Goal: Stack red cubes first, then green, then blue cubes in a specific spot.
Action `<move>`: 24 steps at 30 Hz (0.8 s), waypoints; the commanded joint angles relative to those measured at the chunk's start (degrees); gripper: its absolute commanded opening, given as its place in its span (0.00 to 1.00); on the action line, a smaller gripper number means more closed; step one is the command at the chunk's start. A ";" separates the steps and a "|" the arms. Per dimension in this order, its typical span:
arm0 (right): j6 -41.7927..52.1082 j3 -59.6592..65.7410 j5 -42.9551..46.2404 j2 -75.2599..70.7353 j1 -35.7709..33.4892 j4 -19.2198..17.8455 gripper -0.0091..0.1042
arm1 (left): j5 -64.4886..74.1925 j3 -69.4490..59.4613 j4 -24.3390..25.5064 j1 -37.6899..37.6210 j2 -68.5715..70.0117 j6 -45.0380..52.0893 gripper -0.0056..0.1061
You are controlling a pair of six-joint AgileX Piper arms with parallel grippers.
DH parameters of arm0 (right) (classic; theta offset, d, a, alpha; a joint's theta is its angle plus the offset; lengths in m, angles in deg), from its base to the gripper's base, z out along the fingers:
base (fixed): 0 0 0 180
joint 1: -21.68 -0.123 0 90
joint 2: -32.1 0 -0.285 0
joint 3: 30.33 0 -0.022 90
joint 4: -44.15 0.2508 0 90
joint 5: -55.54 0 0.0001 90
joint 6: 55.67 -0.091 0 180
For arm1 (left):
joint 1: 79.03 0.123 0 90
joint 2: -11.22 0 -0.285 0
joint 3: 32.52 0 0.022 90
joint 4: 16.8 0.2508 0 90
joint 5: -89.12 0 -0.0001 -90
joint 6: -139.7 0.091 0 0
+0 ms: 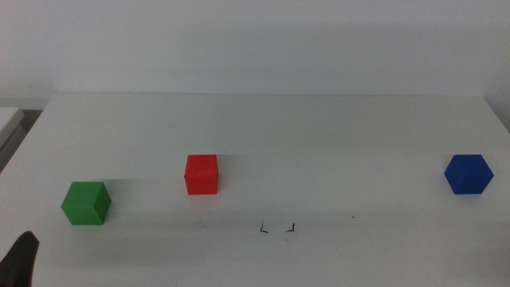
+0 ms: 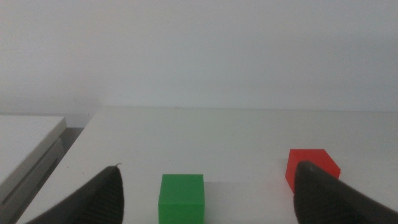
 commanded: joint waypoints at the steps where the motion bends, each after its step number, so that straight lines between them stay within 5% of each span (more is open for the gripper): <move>1: -1.02 0.22 0.55 -0.27 0.39 -0.43 0.80 | -0.83 0.02 -0.01 0.10 0.23 -0.22 0.89; 5: -1.02 0.22 0.55 -0.27 0.39 -0.43 0.80 | 3.31 3.83 -1.05 0.10 -3.65 -0.22 0.89; 18: -1.02 0.22 0.55 -0.27 0.39 -0.43 0.80 | 46.96 58.19 -5.44 -2.07 -60.90 -0.51 0.89; 24: -1.02 0.22 0.55 -0.27 0.39 -0.43 0.80 | 53.01 74.40 1.67 -13.87 -81.37 -16.88 0.89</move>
